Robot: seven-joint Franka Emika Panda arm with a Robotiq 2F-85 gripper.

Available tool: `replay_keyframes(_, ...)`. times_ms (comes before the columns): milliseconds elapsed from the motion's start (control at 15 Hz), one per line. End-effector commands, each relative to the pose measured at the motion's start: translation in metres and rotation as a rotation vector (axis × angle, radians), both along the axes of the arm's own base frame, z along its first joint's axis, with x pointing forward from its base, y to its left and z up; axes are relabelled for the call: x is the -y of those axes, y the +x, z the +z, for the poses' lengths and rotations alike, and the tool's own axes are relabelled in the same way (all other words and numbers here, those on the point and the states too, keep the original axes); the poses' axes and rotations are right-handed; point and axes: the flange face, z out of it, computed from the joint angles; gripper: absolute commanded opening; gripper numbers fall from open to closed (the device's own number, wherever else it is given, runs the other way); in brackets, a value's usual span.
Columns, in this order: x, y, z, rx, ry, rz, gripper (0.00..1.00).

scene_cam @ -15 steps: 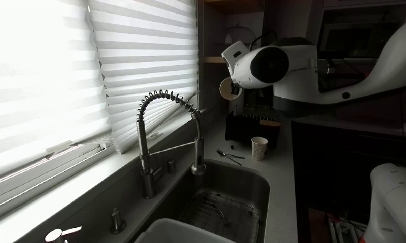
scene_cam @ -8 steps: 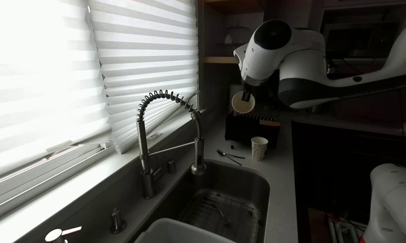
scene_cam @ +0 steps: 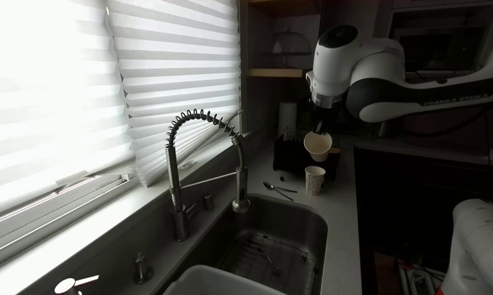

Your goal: Pour the water out of the cup

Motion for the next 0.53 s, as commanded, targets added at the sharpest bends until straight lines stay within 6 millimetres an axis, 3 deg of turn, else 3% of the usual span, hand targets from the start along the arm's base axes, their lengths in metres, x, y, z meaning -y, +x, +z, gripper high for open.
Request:
replay_keyframes(0, 0.001, 0.000, 0.000, 0.000, 0.005, -0.004, 0.05)
replay_keyframes(200, -0.002, 0.002, -0.004, -0.045, 0.046, -0.006, 0.01)
replay_keyframes(467, 0.030, 0.002, -0.027, -0.125, 0.037, -0.160, 0.01)
